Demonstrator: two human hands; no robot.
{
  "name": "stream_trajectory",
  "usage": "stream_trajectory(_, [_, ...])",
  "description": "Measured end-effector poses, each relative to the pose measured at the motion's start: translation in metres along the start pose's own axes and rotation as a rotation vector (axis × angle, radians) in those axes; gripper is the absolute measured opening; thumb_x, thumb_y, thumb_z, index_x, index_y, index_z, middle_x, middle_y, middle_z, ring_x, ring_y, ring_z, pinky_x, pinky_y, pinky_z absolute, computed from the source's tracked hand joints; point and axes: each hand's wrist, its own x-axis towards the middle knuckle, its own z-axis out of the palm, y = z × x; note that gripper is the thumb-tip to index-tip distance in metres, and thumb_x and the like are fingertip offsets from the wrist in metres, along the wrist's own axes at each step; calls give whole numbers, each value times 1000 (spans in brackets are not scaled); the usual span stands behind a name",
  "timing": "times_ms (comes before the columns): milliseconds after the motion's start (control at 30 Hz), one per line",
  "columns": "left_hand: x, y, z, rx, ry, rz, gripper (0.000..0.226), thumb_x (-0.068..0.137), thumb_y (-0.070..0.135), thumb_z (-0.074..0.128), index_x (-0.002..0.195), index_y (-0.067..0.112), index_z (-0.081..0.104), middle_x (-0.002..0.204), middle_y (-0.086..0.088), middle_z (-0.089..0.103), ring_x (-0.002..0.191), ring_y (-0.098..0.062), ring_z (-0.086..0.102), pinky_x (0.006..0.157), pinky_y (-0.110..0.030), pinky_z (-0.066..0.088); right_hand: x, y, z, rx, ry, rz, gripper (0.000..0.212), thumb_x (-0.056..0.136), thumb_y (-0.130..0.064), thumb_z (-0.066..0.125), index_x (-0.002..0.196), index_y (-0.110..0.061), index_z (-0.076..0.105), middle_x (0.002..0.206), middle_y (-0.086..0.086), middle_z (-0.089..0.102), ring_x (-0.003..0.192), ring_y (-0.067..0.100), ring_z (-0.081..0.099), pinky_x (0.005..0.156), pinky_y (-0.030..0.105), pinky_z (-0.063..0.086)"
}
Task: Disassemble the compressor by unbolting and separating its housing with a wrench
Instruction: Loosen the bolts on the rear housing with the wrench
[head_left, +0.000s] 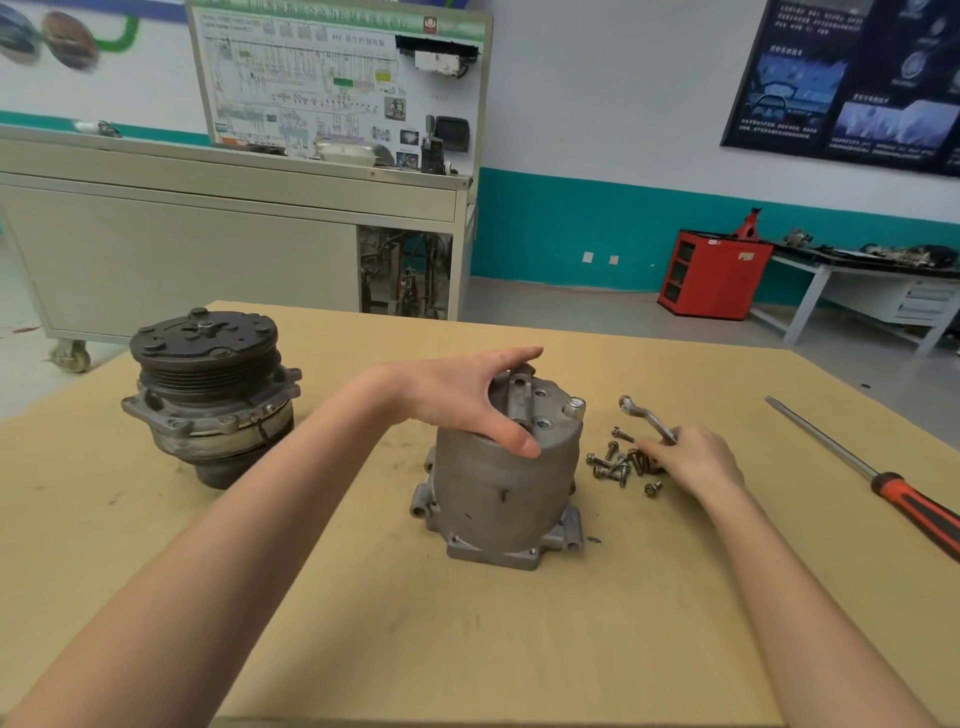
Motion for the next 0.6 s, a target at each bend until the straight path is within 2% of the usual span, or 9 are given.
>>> stream_trajectory(67, [-5, 1, 4, 0, 67, 8, 105, 75, 39, 79, 152, 37, 8, 152, 6, 29, 122, -7, 35, 91, -13, 35, -3, 1, -5, 148, 92, -8, 38, 96, -41, 46, 84, -10, 64, 66, 3, 52, 71, 27, 52, 62, 32, 38])
stream_trajectory(167, [-19, 4, 10, 125, 217, -23, 111, 72, 53, 77, 153, 36, 3, 154, 3, 29, 134, -15, 33, 111, -35, 30, -5, 2, -17, 541, 126, 6, 42, 101, -35, 35, 86, -12, 66, 67, 2, 47, 66, 18, 44, 68, 36, 39])
stream_trajectory(233, [-25, 8, 22, 286, 345, -148, 111, 68, 71, 67, 152, 39, 2, 152, 3, 32, 135, -23, 34, 111, -47, 30, -12, 2, -19, 735, 63, -4, 41, 102, -33, 33, 93, -12, 66, 65, -4, 41, 62, 11, 38, 60, 28, 35])
stream_trajectory(300, [-32, 10, 30, 411, 450, -267, 110, 65, 82, 57, 151, 41, 2, 150, 3, 33, 134, -27, 36, 106, -50, 31, -21, -1, -19, 791, 34, -49, 37, 103, -29, 32, 98, -12, 64, 67, -6, 39, 62, 7, 37, 58, 24, 29])
stream_trajectory(367, [-40, 6, 23, 406, 401, -267, 111, 64, 83, 57, 151, 43, 0, 156, 6, 22, 139, -28, 29, 110, -51, 29, -29, -7, -20, 788, 79, -145, 34, 102, -23, 35, 94, -10, 66, 67, -5, 43, 64, 8, 40, 60, 23, 32])
stream_trajectory(467, [-49, -2, -9, 367, 118, -130, 108, 68, 65, 71, 150, 46, 4, 160, 19, -4, 148, -18, -1, 119, -50, 12, -42, -15, -25, 828, 155, -274, 27, 98, -16, 46, 81, -11, 65, 66, 0, 49, 63, 12, 47, 60, 25, 38])
stream_trajectory(500, [-50, -4, -15, 359, 64, -92, 104, 69, 60, 73, 150, 46, 9, 159, 22, -3, 147, -13, -3, 119, -45, 10, -46, -18, -26, 854, 166, -297, 26, 97, -16, 49, 78, -13, 65, 66, 1, 54, 65, 12, 51, 63, 25, 41])
stream_trajectory(533, [-49, -5, -17, 328, 40, -65, 98, 70, 57, 74, 149, 45, 16, 158, 24, 3, 146, -9, 2, 117, -39, 14, -49, -19, -26, 879, 171, -306, 26, 97, -17, 51, 76, -14, 66, 67, 0, 60, 69, 11, 56, 66, 24, 43])
stream_trajectory(600, [-47, -9, -11, 232, 74, -27, 87, 71, 55, 74, 146, 42, 31, 150, 24, 22, 138, -7, 22, 106, -26, 27, -52, -21, -26, 904, 201, -284, 25, 95, -20, 55, 75, -17, 69, 74, -5, 69, 79, 1, 60, 72, 20, 42])
